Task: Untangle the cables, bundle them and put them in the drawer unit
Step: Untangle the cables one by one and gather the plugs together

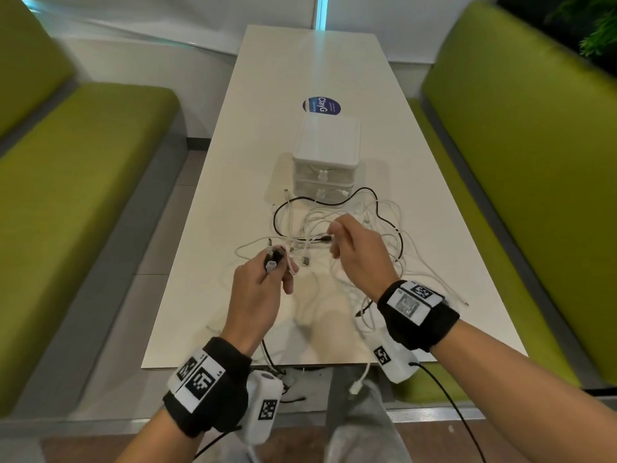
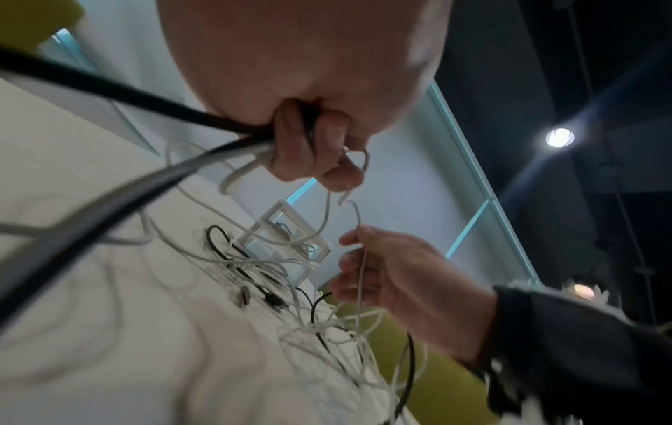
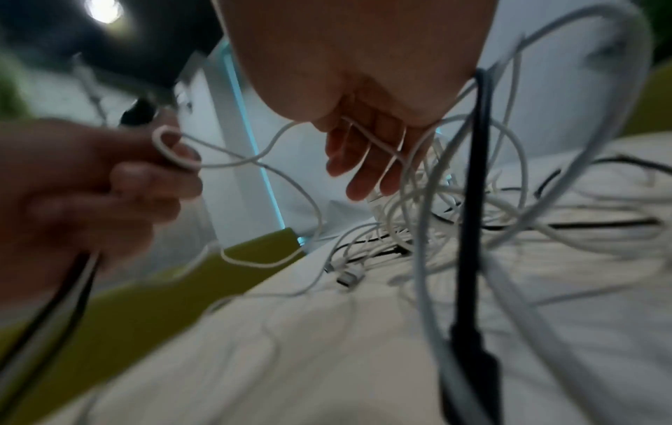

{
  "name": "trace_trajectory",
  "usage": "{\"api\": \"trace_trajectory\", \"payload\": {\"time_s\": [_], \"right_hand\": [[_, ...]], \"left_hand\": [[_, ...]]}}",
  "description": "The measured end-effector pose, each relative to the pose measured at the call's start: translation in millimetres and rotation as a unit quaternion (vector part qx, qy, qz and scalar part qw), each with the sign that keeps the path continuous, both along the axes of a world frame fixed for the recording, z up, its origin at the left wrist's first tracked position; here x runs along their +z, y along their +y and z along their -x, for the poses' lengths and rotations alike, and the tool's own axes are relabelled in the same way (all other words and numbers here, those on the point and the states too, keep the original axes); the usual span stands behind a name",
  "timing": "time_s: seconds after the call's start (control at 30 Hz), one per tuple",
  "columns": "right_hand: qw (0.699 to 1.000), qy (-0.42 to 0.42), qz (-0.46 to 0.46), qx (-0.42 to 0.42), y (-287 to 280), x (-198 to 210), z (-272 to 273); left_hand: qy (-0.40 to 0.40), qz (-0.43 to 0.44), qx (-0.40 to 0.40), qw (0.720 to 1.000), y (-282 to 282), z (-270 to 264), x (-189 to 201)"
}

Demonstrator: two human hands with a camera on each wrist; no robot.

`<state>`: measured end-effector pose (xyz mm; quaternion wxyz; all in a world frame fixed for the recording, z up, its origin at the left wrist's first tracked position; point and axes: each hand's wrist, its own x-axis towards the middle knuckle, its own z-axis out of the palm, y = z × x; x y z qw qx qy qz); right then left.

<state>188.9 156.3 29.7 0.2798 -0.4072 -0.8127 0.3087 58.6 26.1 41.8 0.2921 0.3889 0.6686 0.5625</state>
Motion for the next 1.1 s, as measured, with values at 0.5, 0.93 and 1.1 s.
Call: {"api": "trace_trajectory", "payload": {"time_s": [0.5, 0.93, 1.1], "right_hand": [[0.987, 0.03, 0.066, 0.14, 5.9, 48.9, -9.6], [0.931, -0.334, 0.025, 0.143, 13.0, 29.7, -28.5], [0.903, -0.397, 0.046, 0.155, 24.3, 11.2, -29.3]], "left_hand": [[-0.01, -0.011, -0.049, 0.999, 24.9, -17.2, 13.3], [-0.008, -0.11, -0.037, 0.993, 43.3, -24.1, 31.8], [-0.019, -0.16, 0.0, 0.987, 38.5, -13.9, 47.2]]}}
